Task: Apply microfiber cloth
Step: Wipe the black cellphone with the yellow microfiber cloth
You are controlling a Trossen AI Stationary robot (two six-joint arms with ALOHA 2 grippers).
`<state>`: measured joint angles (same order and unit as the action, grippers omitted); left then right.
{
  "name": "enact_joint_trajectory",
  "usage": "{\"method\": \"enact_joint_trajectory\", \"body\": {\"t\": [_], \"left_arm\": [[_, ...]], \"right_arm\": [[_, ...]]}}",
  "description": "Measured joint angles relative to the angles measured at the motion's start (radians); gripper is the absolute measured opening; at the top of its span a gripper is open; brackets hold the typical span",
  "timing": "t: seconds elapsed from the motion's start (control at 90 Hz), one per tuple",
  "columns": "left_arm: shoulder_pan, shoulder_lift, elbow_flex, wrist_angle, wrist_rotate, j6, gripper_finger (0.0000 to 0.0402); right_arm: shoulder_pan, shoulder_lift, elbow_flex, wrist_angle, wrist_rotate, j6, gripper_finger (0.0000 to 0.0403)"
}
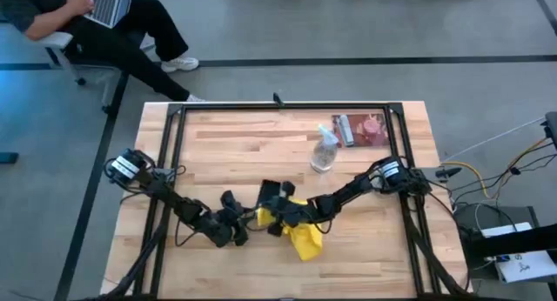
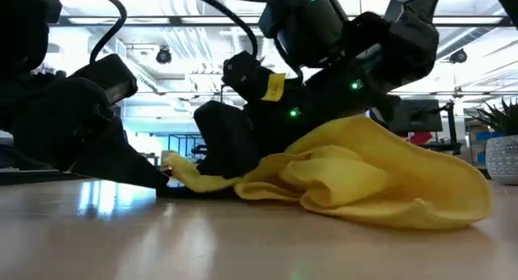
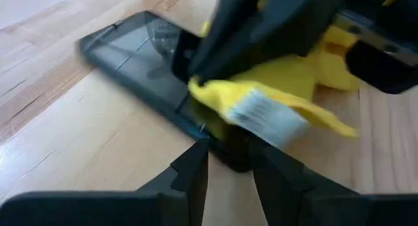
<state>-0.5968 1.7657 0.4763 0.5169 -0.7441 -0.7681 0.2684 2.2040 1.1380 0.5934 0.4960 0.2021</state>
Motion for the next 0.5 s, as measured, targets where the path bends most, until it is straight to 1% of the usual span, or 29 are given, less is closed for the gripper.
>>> {"method": "enact_joint_trajectory", "body": {"t": [0.056, 0.144, 0.2, 0.311, 0.5], "left_arm": [[0.0, 0.0, 0.0, 0.002, 0.0, 0.0, 0.0098], [0.0, 0.0, 0.0, 0.004, -0.002, 0.0, 0.0098], [0.0, 0.0, -0.001, 0.004, -0.002, 0.0, 0.0098], [0.0, 0.0, -0.001, 0.004, -0.002, 0.0, 0.0098], [-0.003, 0.0, 0.0, 0.003, 0.008, 0.0, 0.0098]], "right_arm": [[0.002, 0.01, 0.003, 0.032, -0.051, -0.027, 0.0], [0.002, 0.037, 0.013, 0.082, -0.16, -0.079, 0.0], [0.003, 0.049, 0.023, 0.081, -0.197, -0.089, 0.0], [0.005, 0.057, 0.027, 0.085, -0.168, -0.075, 0.0], [0.01, 0.039, 0.025, 0.055, -0.069, -0.072, 0.0]]}}
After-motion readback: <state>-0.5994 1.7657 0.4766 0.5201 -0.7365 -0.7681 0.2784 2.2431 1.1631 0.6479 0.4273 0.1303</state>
